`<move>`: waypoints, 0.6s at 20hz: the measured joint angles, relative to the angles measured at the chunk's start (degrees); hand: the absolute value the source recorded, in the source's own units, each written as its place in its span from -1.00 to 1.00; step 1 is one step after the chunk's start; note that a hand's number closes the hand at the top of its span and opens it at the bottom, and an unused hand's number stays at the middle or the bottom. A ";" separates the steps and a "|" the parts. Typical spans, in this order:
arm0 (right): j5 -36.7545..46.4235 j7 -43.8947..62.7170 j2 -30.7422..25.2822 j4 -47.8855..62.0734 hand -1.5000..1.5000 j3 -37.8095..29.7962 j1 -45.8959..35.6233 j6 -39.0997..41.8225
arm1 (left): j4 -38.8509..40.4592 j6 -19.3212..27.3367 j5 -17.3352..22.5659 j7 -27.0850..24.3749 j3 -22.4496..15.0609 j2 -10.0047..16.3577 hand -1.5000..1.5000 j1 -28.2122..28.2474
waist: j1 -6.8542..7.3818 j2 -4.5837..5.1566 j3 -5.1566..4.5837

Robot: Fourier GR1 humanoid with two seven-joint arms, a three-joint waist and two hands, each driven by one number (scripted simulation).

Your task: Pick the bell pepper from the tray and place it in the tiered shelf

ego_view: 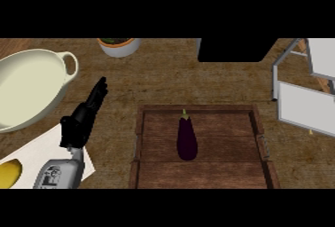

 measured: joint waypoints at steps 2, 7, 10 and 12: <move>-2.04 0.57 -0.57 -1.80 -1.00 -2.15 -0.55 -0.96 | 0.78 -0.22 0.25 -0.81 0.45 0.27 0.00 0.05 | -0.07 0.00 -0.01; -5.23 5.69 -5.31 -6.11 -1.00 -8.29 0.30 0.03 | 1.18 -0.16 0.36 -1.52 0.82 0.36 0.00 0.65 | -0.37 -0.10 -0.02; -7.62 10.35 -7.96 -10.08 -1.00 -12.99 3.65 3.40 | 1.30 0.09 0.36 -1.07 1.09 0.35 0.00 0.21 | -1.02 -0.23 -0.03; -9.38 13.87 -10.44 -11.15 -1.00 -16.19 5.90 7.14 | 1.34 0.26 0.02 -2.01 0.88 0.28 0.00 1.39 | -1.22 -0.28 -0.03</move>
